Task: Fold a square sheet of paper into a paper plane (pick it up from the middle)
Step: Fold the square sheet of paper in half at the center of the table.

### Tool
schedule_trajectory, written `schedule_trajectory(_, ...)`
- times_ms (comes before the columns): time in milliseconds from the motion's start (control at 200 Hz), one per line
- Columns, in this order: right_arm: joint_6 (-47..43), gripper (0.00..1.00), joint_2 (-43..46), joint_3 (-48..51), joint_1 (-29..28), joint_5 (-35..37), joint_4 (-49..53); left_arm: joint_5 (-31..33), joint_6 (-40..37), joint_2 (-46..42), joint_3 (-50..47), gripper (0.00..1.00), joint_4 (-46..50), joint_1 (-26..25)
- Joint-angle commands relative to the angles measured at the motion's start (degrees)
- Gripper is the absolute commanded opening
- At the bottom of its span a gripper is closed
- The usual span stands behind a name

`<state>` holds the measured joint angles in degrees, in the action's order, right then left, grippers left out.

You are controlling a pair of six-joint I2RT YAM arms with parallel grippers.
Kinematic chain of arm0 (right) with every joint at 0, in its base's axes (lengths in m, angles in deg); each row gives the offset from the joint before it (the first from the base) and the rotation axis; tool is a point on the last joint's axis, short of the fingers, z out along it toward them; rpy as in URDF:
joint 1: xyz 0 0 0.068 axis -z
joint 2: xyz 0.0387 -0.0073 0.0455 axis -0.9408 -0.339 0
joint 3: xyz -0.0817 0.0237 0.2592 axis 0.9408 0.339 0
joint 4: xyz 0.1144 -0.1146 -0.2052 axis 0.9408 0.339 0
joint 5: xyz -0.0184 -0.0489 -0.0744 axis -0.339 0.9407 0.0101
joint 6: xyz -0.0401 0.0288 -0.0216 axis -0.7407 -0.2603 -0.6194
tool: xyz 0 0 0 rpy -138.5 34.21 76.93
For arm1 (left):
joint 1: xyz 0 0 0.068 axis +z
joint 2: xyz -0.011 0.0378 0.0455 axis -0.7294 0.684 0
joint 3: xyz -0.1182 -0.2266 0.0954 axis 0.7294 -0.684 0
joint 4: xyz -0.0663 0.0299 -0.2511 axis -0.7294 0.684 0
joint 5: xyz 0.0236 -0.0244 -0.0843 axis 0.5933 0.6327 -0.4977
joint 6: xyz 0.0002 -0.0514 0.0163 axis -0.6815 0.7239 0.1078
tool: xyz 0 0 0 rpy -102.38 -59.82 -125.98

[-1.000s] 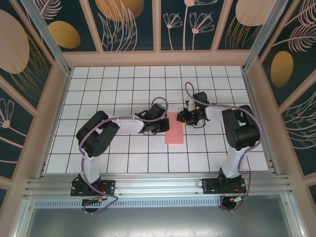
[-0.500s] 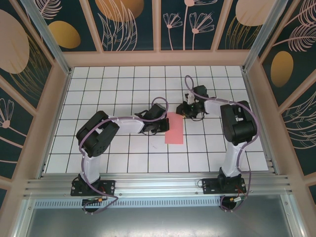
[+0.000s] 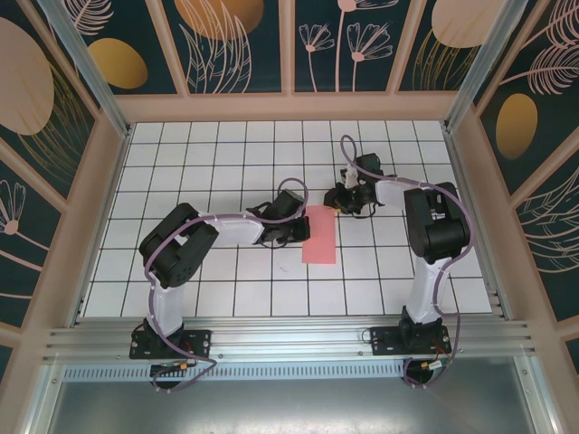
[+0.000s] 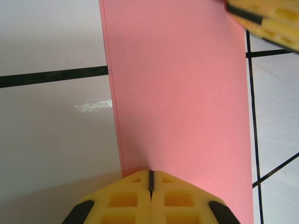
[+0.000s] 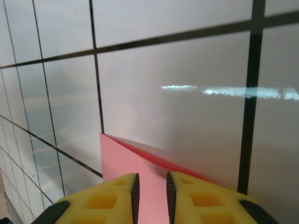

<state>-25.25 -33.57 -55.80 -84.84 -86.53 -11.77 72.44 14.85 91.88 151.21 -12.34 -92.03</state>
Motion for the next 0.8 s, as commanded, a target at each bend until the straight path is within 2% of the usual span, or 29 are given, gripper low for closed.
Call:
schedule_trajectory(0, -1.44, 0.25, 0.30, -1.58, 0.41, -1.32, 0.85, 0.67, -0.47, 1.50, -2.91, 0.00, 7.76, -0.52)
schedule_trajectory(245, -0.12, 0.24, -2.94, 2.21, 0.42, -0.07, -1.80, 0.84, -0.42, 1.27, -3.08, 0.00, 7.76, -0.46)
schedule_trajectory(440, -1.29, 0.24, -2.41, 1.04, 0.58, 1.99, 0.52, 0.75, -0.47, 1.26, -2.73, 0.00, 7.74, -0.49)
schedule_trajectory(630, -2.06, 0.26, 4.94, 0.29, 0.67, 3.31, 3.50, 0.86, -0.28, 0.70, -2.38, 0.00, 7.93, -0.49)
schedule_trajectory(796, -1.00, 0.30, 14.97, 6.42, 0.24, 6.20, 4.01, -0.29, 0.06, -2.17, -0.92, 0.04, 6.94, -0.49)
